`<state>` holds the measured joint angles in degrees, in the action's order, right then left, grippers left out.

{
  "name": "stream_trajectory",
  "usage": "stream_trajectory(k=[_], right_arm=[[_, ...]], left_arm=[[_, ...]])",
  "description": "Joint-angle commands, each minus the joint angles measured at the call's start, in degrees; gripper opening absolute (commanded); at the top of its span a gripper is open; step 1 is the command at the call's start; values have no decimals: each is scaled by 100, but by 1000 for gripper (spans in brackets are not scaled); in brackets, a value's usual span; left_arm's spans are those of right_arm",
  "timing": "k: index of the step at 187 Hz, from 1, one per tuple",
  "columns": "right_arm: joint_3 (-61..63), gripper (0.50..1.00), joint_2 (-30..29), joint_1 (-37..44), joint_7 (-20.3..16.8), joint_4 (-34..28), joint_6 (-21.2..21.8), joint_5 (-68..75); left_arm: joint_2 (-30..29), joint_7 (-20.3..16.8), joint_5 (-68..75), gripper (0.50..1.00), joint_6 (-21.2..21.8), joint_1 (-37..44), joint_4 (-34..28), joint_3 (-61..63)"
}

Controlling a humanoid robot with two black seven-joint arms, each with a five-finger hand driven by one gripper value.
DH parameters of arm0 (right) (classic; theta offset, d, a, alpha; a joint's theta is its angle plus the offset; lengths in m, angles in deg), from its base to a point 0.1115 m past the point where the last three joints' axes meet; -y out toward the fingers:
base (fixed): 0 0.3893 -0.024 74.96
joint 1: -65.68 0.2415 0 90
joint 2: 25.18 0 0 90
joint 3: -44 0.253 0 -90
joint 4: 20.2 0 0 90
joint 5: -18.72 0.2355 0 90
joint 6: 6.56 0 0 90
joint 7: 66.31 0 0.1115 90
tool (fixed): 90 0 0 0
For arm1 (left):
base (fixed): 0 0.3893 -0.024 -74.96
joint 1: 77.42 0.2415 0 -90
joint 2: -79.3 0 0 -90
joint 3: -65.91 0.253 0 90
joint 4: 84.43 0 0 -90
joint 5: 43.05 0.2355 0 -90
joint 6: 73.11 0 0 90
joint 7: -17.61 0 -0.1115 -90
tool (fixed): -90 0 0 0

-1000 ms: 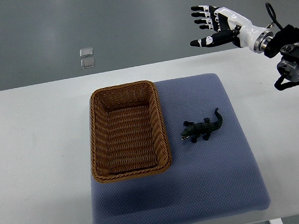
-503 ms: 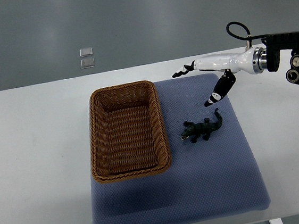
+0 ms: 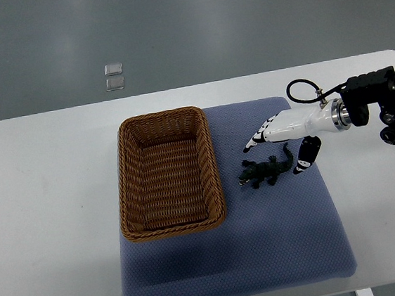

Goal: Place crocodile in brown basket with right hand
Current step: 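Swing the right hand over and lower it toward the dark green crocodile, then close the right hand's fingers around the dark green toy crocodile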

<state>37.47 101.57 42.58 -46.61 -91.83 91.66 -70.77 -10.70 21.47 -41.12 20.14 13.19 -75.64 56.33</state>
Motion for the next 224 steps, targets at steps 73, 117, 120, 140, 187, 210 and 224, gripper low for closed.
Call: stream_trajectory(k=[73,117,120,140,187,210,224], right_arm=[[20,907,-274,-379,-204,201,-303,-33],[46,901,-309,-458,-292,395,-391,-33],[46,901,-309,-458,-292,404,-391,-33],[37,881,-371,-502,-292,404,-391,-42],[37,864,-379,-546,-309,447,-426,-51],[37,801,-379,-546,-309,465,-435,-51],[37,787,-379,-555,-309,491,-435,-60]], left_arm=[[0,1,0,1000,0,1,0,0],[0,1,0,1000,0,1,0,0],[0,1,0,1000,0,1,0,0],[0,1,0,1000,0,1,0,0],[0,1,0,1000,0,1,0,0],[0,1,0,1000,0,1,0,0],[0,1,0,1000,0,1,0,0]])
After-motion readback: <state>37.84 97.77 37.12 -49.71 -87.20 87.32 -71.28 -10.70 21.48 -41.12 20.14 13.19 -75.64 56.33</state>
